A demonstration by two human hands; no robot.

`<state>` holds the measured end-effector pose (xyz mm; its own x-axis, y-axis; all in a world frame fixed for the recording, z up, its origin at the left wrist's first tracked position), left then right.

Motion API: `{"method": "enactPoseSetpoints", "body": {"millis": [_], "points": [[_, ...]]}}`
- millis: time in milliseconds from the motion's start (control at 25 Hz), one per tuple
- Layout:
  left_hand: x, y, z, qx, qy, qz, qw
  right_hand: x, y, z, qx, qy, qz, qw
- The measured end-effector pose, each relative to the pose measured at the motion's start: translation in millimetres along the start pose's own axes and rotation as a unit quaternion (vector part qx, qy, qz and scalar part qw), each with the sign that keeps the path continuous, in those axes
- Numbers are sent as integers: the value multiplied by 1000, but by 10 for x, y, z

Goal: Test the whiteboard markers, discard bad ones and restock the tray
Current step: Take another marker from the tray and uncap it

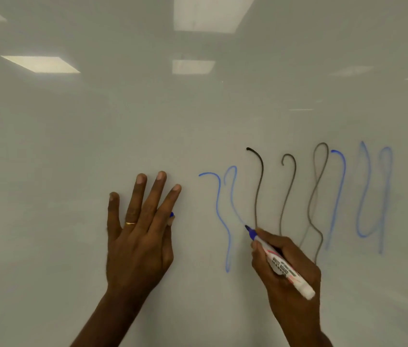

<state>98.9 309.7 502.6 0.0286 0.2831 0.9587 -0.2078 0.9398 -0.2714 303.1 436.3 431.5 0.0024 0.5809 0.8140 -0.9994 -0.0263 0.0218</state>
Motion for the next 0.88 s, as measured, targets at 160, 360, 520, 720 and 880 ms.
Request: {"method": "enactPoseSetpoints", "body": {"millis": [160,360,520,720,880], "points": [[-7,-13,2,-4,-3,-17,1000,-596,-58,-413,-133,24,-2,991],[-14,-13,-5,-17,-3,-19,1000,-188,298,284,-71,-68,106,990],[-23,-3,-7,-26,-1,-6,1000,386,682,986,-91,-191,102,972],[-24,3,-1,-24,-4,1,1000,107,467,473,-18,-96,77,992],[-23,-19,40,-107,-34,-18,993,-629,347,-221,-30,-22,72,997]]}}
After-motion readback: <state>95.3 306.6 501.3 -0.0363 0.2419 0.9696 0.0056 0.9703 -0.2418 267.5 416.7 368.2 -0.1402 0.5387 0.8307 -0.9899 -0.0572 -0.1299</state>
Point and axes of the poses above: each hand's wrist, its own x-axis towards the middle knuckle, its own y-axis out of the palm, z = x × y, the point moved 9 cm from there along x, towards the middle knuckle, and after that the axes turned 12 degrees about -x, right-handed, at the moved point
